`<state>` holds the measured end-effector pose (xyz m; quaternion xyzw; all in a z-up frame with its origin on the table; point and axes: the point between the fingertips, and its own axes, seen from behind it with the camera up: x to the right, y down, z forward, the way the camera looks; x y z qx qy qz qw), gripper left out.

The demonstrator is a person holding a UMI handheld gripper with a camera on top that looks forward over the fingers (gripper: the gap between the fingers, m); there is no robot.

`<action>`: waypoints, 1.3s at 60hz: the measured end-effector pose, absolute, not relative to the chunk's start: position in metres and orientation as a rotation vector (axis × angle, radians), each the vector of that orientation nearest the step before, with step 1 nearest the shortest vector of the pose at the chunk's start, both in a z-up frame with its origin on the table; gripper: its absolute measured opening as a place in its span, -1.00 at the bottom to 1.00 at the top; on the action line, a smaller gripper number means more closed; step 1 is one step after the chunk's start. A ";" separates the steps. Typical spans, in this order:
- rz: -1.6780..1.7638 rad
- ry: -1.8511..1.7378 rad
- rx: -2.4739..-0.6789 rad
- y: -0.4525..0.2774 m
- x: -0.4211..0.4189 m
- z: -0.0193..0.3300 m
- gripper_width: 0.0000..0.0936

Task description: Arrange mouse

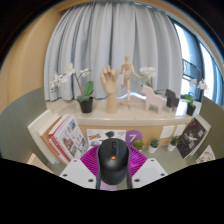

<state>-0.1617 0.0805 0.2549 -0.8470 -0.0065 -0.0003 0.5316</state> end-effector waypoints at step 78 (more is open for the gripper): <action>0.074 -0.063 -2.283 -0.073 -0.207 0.186 0.85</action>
